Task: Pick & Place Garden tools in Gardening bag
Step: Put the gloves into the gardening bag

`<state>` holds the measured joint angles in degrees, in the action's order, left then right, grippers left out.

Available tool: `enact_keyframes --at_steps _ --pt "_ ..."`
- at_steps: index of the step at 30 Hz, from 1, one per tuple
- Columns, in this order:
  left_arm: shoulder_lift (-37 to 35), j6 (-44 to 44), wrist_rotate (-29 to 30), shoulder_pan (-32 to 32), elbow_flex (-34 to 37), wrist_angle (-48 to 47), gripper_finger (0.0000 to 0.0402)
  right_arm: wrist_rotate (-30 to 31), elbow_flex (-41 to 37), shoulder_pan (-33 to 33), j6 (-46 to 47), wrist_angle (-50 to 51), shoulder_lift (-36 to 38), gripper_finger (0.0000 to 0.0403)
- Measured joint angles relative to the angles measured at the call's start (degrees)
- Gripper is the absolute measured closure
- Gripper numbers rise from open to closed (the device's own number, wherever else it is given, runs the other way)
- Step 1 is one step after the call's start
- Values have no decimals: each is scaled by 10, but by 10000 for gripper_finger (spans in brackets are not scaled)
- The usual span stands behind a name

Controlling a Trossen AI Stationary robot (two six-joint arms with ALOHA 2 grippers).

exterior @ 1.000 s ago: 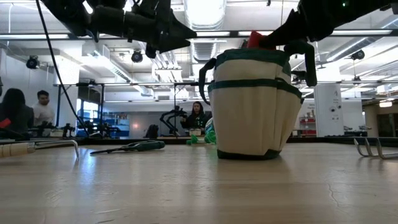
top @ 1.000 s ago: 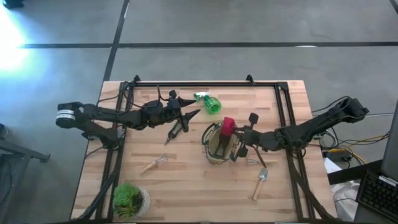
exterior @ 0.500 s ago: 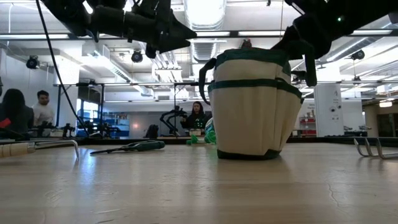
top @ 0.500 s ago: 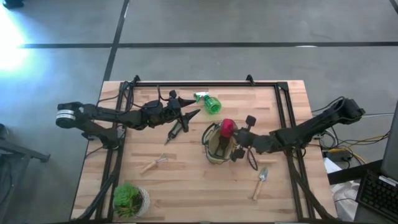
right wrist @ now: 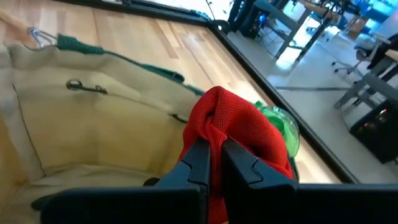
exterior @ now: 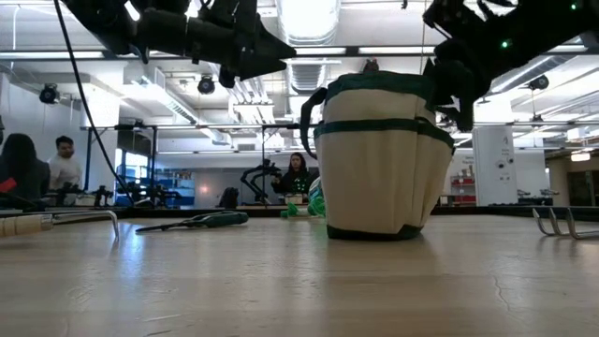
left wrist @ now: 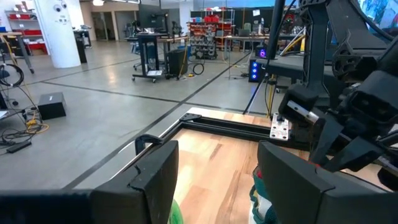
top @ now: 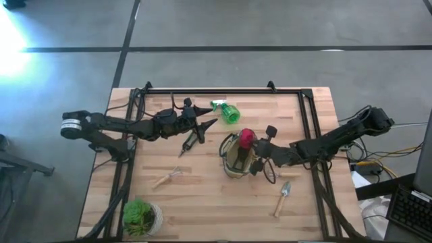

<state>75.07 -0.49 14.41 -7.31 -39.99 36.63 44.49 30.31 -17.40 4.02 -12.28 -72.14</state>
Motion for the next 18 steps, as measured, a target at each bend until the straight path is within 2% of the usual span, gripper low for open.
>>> enact_keyframes --at_steps 11,18 --pt "0 0 0 0 0 -1 181 -57 -4 26 27 0 -1 394" --pt "0 0 0 0 0 -1 181 -60 -2 48 50 26 -1 394"
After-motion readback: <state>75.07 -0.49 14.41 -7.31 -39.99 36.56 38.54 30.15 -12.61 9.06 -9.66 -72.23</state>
